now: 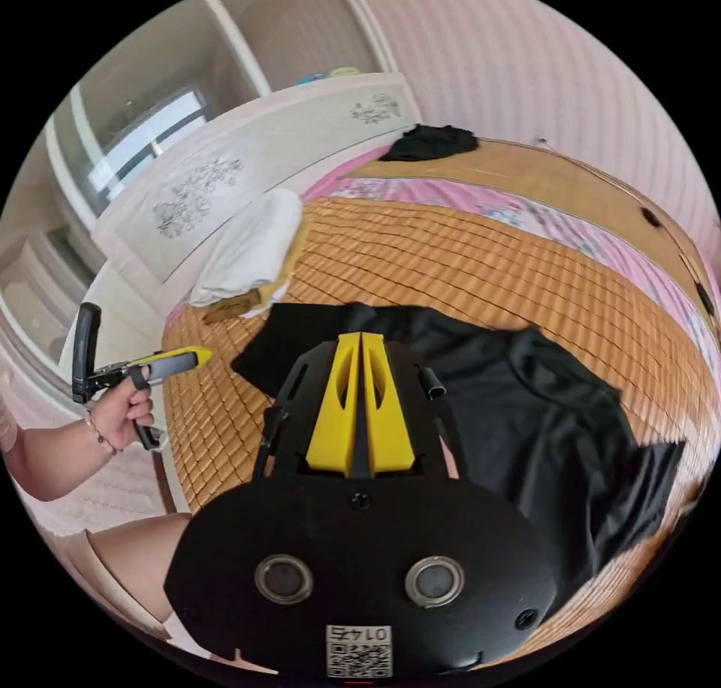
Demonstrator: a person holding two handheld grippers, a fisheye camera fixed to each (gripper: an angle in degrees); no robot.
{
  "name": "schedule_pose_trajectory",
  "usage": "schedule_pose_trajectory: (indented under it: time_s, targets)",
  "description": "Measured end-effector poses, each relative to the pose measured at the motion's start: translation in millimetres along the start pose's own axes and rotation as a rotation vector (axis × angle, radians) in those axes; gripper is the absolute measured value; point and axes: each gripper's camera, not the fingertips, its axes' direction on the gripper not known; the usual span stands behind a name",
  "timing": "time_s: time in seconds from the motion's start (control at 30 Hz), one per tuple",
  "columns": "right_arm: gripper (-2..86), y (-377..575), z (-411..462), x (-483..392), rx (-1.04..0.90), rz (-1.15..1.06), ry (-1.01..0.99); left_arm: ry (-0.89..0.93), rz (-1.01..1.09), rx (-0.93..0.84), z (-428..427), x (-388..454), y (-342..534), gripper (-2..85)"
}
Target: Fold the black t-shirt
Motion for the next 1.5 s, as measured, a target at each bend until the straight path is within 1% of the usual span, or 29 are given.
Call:
schedule_pose_trajectory:
  time_s: [0.03, 0.07, 0.13, 0.17, 0.23, 0.27, 0.33, 0.37, 0.43, 0.5, 0.53, 0.6, 0.63, 0.67, 0.73, 0.83, 0.93, 1.03, 1.13, 1.2, 1.27, 1.3, 1.33, 1.37, 1.4, 1.5]
  targets:
    - [0.1, 35, -33, 42, 0.005, 0.106, 0.110, 0.017, 0.070, -0.011, 5, 24, -1, 3.3]
    - [0.4, 53, -49, 63, 0.003, 0.162, 0.166, 0.029, 0.107, -0.018, 8, 38, -2, 3.3]
    - [1.8, 126, -108, 141, -0.032, 0.375, 0.375, 0.088, 0.267, -0.040, 31, 103, -5, 3.2]
    - [2.5, 142, -121, 158, -0.042, 0.424, 0.417, 0.109, 0.308, -0.041, 37, 121, -5, 3.2]
    - [5.5, 198, -165, 215, -0.039, 0.592, 0.524, 0.192, 0.453, -0.044, 68, 196, -5, 3.3]
    - [6.4, 209, -174, 226, -0.026, 0.638, 0.539, 0.215, 0.488, -0.045, 76, 215, -4, 3.4]
    - [7.6, 244, -196, 261, 0.040, 0.756, 0.535, 0.302, 0.621, -0.063, 112, 297, 1, 3.9]
    - [7.8, 250, -198, 267, 0.046, 0.769, 0.535, 0.322, 0.651, -0.070, 121, 317, 3, 4.1]
    - [7.9, 267, -203, 286, 0.091, 0.809, 0.513, 0.380, 0.755, -0.105, 157, 395, 15, 4.7]
    - [6.5, 276, -203, 296, 0.104, 0.813, 0.478, 0.417, 0.824, -0.140, 181, 448, 27, 4.9]
    - [3.7, 280, -202, 300, 0.096, 0.802, 0.431, 0.434, 0.862, -0.150, 192, 479, 36, 4.9]
    - [1.7, 291, -203, 303, 0.054, 0.783, 0.385, 0.455, 0.920, -0.159, 205, 520, 51, 5.0]
    - [1.2, 305, -213, 300, 0.085, 0.804, 0.379, 0.466, 0.954, -0.173, 212, 542, 62, 5.0]
    - [1.1, 313, -219, 297, 0.097, 0.824, 0.379, 0.472, 0.973, -0.179, 215, 552, 68, 5.0]
    - [0.9, 351, -249, 274, 0.184, 0.886, 0.383, 0.488, 1.052, -0.181, 226, 587, 92, 4.9]
    - [1.1, 395, -278, 251, 0.173, 0.939, 0.450, 0.509, 1.112, -0.215, 246, 626, 125, 5.0]
    - [1.3, 430, -293, 240, 0.160, 0.975, 0.446, 0.526, 1.196, -0.261, 270, 669, 166, 5.3]
    - [1.4, 447, -298, 236, 0.134, 0.977, 0.455, 0.510, 1.273, -0.340, 301, 709, 209, 6.3]
    - [1.1, 452, -306, 232, 0.149, 0.959, 0.473, 0.444, 1.327, -0.315, 321, 738, 235, 6.8]
    - [0.9, 453, -307, 231, 0.158, 0.941, 0.461, 0.430, 1.344, -0.319, 332, 752, 245, 6.7]
    - [0.8, 454, -304, 233, 0.139, 0.931, 0.454, 0.390, 1.386, -0.366, 350, 765, 256, 6.0]
    - [0.7, 456, -302, 234, 0.119, 0.936, 0.447, 0.338, 1.430, -0.427, 365, 770, 265, 5.2]
    - [0.6, 458, -304, 233, 0.128, 0.933, 0.449, 0.387, 1.462, -0.382, 363, 771, 264, 2.2]
    - [0.6, 459, -305, 232, 0.126, 0.935, 0.450, 0.366, 1.469, -0.388, 365, 772, 264, 0.7]
    - [0.6, 460, -307, 232, 0.121, 0.933, 0.454, 0.374, 1.490, -0.403, 367, 776, 264, 0.1]
    - [0.6, 464, -312, 230, 0.128, 0.938, 0.468, 0.374, 1.468, -0.358, 369, 784, 264, -0.5]
